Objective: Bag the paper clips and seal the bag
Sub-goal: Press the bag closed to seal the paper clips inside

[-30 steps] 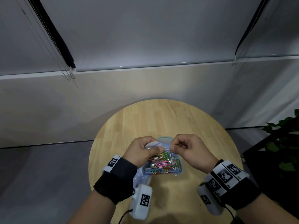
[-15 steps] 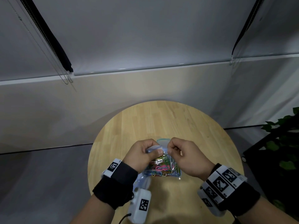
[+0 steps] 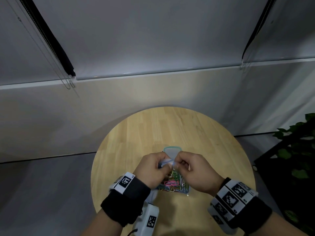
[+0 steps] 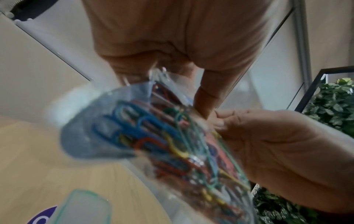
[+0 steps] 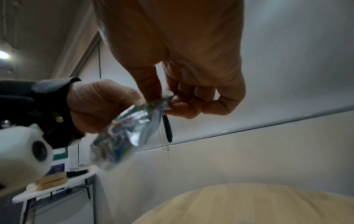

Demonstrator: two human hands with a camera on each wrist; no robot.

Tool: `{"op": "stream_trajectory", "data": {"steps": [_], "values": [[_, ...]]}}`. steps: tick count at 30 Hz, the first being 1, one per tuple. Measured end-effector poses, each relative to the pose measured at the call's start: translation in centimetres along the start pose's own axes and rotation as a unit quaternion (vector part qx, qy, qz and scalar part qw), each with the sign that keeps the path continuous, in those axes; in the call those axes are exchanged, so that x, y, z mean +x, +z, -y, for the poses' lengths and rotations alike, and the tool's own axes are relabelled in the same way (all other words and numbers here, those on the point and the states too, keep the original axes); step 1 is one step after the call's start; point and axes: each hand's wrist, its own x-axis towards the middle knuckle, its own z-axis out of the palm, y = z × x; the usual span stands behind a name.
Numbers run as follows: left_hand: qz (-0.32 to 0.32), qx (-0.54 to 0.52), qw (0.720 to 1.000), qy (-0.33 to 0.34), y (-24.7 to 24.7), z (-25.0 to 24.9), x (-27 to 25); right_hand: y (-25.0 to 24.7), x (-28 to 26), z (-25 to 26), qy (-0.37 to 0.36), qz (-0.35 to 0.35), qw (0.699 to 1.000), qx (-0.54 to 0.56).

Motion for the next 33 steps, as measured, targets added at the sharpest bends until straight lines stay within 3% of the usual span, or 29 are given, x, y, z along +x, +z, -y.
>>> {"op": "stream_trajectory", "data": {"steps": [6, 13, 21, 27, 33], "values": [[0.033, 0.021, 0.999, -0.007, -0.3, 0.3, -0.3, 1.0, -0.3, -0.4, 0.008, 0.014, 1.0, -0.018], [-0.008, 0.027, 1.0, -0.009, -1.8, 0.7, -0.1, 0.3, 0.0, -0.3, 0.026, -0.011, 0.999, 0.019], [-0.01, 0.015, 1.0, 0.001, -0.4, 0.1, -0.2, 0.5, 0.5, 0.2, 0.043, -0.004, 0.997, 0.06], [0.007, -0.071, 0.996, -0.046, -2.1, 0.5, -0.1, -0.9, 0.7, -0.4, 0.096, -0.008, 0.991, 0.096], [-0.016, -0.072, 0.997, -0.026, -2.0, 0.3, 0.1, -1.0, 1.1, -1.0, 0.114, -0.002, 0.986, 0.122]]}}
